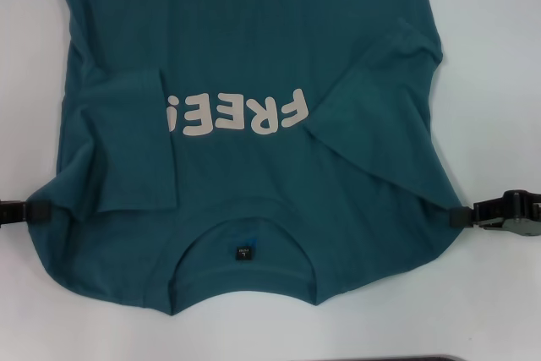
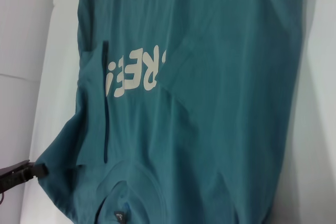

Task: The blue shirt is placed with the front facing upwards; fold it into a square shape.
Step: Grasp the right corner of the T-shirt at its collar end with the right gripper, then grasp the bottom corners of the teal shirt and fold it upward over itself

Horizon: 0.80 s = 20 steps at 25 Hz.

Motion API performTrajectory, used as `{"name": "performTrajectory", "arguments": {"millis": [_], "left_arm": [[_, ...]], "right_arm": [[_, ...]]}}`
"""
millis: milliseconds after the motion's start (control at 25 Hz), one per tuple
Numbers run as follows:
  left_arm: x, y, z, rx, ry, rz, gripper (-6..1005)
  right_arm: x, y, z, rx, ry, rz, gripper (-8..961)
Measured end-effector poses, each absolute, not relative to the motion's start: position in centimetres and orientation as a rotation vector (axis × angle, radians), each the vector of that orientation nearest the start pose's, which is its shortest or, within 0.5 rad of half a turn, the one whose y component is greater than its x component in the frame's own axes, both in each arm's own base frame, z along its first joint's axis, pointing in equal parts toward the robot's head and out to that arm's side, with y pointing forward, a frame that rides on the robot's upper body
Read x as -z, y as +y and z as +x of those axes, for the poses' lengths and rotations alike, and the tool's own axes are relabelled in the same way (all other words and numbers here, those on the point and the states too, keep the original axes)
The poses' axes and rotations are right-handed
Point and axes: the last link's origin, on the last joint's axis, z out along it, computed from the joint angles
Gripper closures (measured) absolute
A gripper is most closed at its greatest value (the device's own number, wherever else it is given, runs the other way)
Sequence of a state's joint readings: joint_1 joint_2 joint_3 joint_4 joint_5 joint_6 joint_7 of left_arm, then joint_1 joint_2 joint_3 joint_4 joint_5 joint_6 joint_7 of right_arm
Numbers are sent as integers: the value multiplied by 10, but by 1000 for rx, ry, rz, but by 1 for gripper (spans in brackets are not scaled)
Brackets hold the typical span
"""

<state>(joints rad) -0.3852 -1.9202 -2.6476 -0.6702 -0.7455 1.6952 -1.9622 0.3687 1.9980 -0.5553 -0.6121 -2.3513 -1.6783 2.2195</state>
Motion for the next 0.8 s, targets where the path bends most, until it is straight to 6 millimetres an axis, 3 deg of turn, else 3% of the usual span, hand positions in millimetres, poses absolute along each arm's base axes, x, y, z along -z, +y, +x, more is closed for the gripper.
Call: {"name": "performTrajectory", "arguments": {"millis": [80, 360, 800], "left_arm": [[-67, 260, -368, 335, -1682, -2411, 1001], [-73, 258, -368, 332, -1694, -2417, 1001], [-81, 241, -376, 256, -1792, -2411, 1001]], "right_arm": [[-18, 246, 354, -438, 2111, -2242, 888], [-22, 237, 360, -462, 2107, -2226, 918], [-31, 200, 379, -609, 2095, -2134, 917]]}}
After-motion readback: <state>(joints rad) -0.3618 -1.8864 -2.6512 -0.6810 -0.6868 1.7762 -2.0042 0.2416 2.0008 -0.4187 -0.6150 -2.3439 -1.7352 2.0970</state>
